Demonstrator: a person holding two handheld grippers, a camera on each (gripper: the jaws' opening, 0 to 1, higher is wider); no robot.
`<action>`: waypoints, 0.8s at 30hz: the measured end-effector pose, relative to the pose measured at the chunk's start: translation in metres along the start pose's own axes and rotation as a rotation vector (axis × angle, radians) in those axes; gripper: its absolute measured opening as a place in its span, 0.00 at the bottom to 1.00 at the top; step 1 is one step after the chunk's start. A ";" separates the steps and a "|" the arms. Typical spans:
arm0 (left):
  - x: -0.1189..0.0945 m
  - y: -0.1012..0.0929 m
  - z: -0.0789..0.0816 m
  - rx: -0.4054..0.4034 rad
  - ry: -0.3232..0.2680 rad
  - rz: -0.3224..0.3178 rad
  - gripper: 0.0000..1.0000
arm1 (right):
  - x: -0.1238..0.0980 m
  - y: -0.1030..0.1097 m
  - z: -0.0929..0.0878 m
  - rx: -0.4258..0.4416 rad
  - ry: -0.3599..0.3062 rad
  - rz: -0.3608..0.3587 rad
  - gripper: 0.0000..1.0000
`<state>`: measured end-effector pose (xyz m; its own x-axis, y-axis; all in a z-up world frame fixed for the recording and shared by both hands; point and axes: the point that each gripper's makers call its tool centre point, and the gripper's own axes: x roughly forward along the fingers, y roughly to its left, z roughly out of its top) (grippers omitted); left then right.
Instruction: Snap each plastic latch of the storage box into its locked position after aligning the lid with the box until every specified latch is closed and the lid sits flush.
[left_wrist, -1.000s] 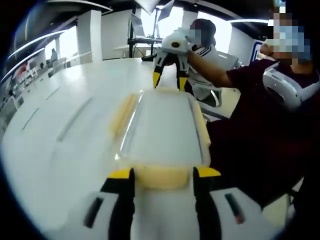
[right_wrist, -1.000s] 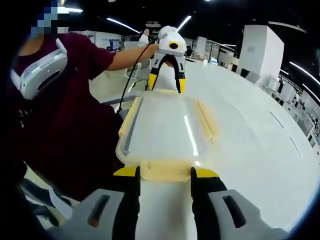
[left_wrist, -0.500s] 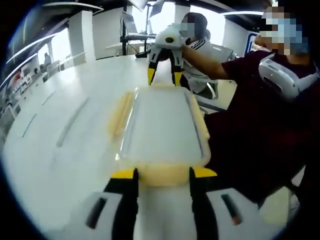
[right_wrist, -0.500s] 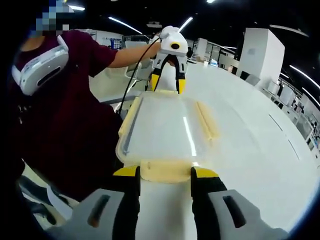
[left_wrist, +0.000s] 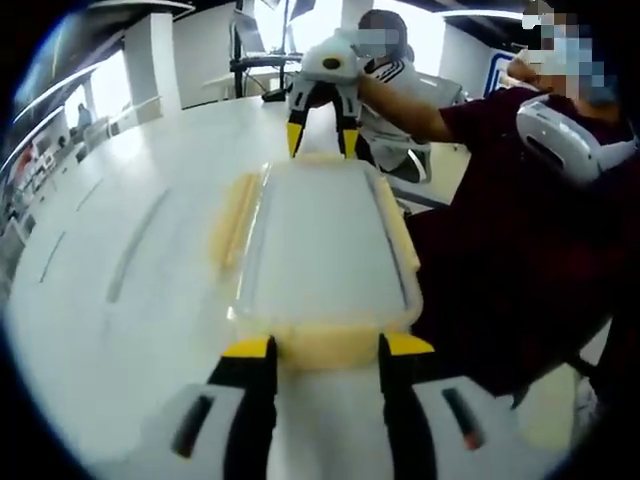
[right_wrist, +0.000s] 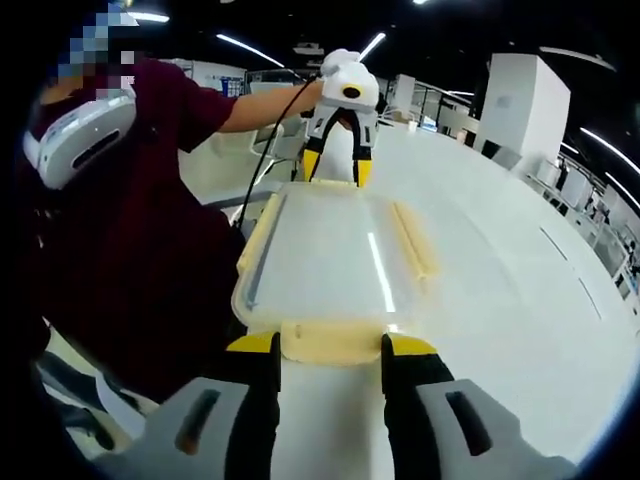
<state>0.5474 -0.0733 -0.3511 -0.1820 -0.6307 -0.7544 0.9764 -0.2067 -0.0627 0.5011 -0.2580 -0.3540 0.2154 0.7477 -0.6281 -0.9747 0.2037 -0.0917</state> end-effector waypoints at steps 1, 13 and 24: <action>0.000 -0.001 -0.001 0.013 -0.002 0.004 0.40 | 0.000 0.000 0.000 0.000 -0.002 0.000 0.39; -0.001 -0.001 -0.003 0.040 -0.045 0.029 0.39 | -0.001 0.000 0.000 0.011 -0.059 -0.007 0.39; -0.004 0.000 -0.002 0.035 -0.109 0.050 0.39 | -0.001 0.002 0.002 0.017 -0.082 -0.015 0.39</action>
<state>0.5485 -0.0692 -0.3490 -0.1465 -0.7181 -0.6803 0.9802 -0.1978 -0.0022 0.4993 -0.2572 -0.3523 0.2343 0.7936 -0.5616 -0.9705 0.2249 -0.0871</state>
